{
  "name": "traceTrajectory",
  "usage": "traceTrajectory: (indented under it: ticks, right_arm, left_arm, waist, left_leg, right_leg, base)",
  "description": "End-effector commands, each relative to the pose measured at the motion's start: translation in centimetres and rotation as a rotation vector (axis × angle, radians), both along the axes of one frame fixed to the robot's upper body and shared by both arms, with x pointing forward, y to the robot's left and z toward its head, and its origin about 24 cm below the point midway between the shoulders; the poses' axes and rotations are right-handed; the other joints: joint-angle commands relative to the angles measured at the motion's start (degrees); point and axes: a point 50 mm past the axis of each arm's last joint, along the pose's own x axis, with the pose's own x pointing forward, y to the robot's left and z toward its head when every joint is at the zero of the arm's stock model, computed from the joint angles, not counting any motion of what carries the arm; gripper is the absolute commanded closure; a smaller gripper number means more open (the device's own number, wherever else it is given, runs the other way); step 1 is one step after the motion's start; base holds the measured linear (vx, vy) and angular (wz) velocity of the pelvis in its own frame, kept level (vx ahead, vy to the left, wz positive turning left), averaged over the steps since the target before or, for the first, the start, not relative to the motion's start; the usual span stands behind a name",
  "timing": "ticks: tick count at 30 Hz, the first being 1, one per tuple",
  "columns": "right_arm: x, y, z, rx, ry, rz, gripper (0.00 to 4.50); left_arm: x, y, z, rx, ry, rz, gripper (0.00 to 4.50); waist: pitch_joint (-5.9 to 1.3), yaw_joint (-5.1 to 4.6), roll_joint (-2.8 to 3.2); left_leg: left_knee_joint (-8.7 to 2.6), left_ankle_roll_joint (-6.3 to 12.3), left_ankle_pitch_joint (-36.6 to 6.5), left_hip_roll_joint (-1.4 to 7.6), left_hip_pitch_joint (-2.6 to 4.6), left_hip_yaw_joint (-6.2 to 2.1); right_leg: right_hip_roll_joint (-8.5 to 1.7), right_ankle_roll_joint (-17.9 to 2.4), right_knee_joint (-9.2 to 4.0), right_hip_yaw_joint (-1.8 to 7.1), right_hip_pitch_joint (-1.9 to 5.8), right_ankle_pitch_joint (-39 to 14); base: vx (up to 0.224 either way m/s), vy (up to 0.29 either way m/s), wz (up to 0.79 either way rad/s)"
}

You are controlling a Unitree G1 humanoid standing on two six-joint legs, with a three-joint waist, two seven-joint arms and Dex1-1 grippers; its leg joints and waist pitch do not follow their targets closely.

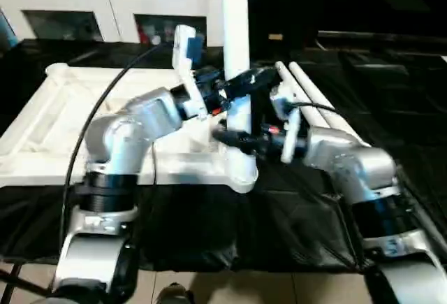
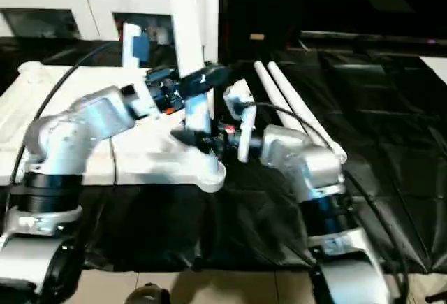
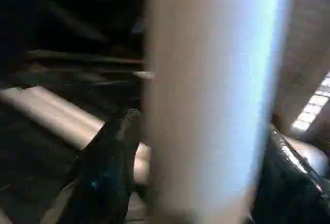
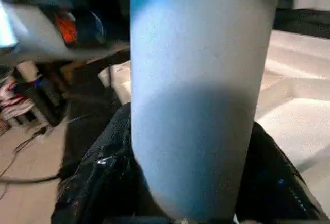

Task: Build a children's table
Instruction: Pick table leg

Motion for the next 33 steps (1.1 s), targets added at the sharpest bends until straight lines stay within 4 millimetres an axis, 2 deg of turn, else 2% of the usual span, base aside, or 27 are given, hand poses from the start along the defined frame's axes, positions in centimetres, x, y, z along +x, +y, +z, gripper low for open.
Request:
traceTrajectory:
  ticks: [1,6,9,10,11,14,16,21,25,33]
  right_arm:
    - [0.2,0.0,0.8,0.011,-0.052,-0.038,2.61]
    - [0.2,0.2,0.9,0.013,-0.063,-0.056,2.61]
    - [0.1,0.3,0.9,0.010,-0.068,-0.060,2.61]
    - [0.1,0.3,0.9,0.006,-0.068,-0.059,2.61]
    - [0.1,0.3,0.9,0.002,-0.069,-0.058,2.61]
    - [-0.1,0.2,0.7,-0.023,-0.068,-0.032,2.61]
    - [-0.1,0.2,0.7,-0.033,-0.061,-0.022,2.05]
    - [0.3,-0.3,0.3,-0.138,-0.058,-0.039,1.55]
    - [0.6,-0.8,-0.1,-0.201,-0.023,-0.057,1.51]
    - [0.8,-0.7,0.2,-0.178,-0.007,-0.054,1.51]
  left_arm:
    - [0.6,0.4,-0.1,-0.014,0.014,0.103,1.87]
    - [0.8,0.3,0.4,-0.046,-0.030,0.139,2.23]
    - [0.8,0.0,0.5,-0.036,-0.036,0.133,2.35]
    - [0.8,0.0,0.5,-0.031,-0.036,0.142,2.54]
    - [0.7,0.0,0.4,-0.027,-0.038,0.139,2.57]
    - [0.6,-0.1,0.4,-0.008,-0.052,0.124,2.61]
    - [0.6,-0.1,0.4,0.001,-0.062,0.123,2.63]
    - [0.5,-0.3,0.4,0.062,-0.099,0.108,2.64]
    - [0.2,-0.7,0.3,0.107,-0.125,0.075,2.64]
    - [-0.2,-1.2,0.4,0.111,-0.142,0.029,2.64]
  waist:
    - [-4.71,-0.11,-0.46]
    - [-4.77,-0.12,-0.57]
    - [-4.73,-0.20,-0.44]
    - [-4.69,-0.20,-0.26]
    - [-4.68,-0.25,-0.34]
    - [-4.66,-0.19,-0.33]
    - [-4.64,-0.14,-0.33]
    - [-4.67,-0.20,-0.29]
    - [-4.68,-0.22,-0.23]
    - [-4.70,-0.24,-0.20]
  left_leg:
    - [-4.04,-2.45,-11.1,0.67,1.32,-0.04]
    - [-3.92,-1.78,-9.8,0.53,1.12,0.00]
    - [-3.96,-1.78,-10.7,0.56,1.25,0.01]
    - [-3.98,-1.82,-10.9,0.59,1.25,-0.02]
    - [-3.98,-1.87,-11.2,0.59,1.28,0.01]
    - [-3.99,-1.90,-11.4,0.61,1.33,0.00]
    - [-4.04,-1.95,-11.7,0.60,1.33,0.00]
    - [-4.03,-2.20,-11.2,0.60,1.28,-0.10]
    - [-3.96,-2.26,-10.9,0.55,1.31,-0.07]
    - [-3.92,-2.12,-11.3,0.59,1.32,-0.02]
  right_leg:
    - [-2.45,-8.6,-4.01,1.89,3.03,-9.9]
    - [-2.35,-8.8,-3.93,1.88,3.14,-7.7]
    - [-2.35,-8.8,-3.94,1.86,3.07,-8.5]
    - [-2.37,-8.9,-3.96,1.87,3.02,-8.7]
    - [-2.34,-8.9,-4.02,1.86,3.02,-8.8]
    - [-2.35,-8.8,-4.07,1.90,3.01,-9.0]
    - [-2.33,-8.6,-4.11,1.87,3.01,-9.6]
    - [-2.32,-8.1,-4.05,1.88,3.11,-8.9]
    - [-2.31,-8.6,-3.90,1.87,3.07,-8.6]
    - [-2.38,-9.7,-3.83,1.85,3.09,-7.7]
  base:
    - [0.000,0.000,0.00]
    - [0.000,0.000,0.00]
    - [0.000,0.000,0.00]
    - [0.000,0.000,0.00]
    - [0.000,0.000,0.00]
    - [0.000,0.000,0.00]
    - [0.000,0.000,0.00]
    - [0.000,0.000,0.00]
    - [0.000,0.000,0.00]
    - [0.000,0.000,0.00]
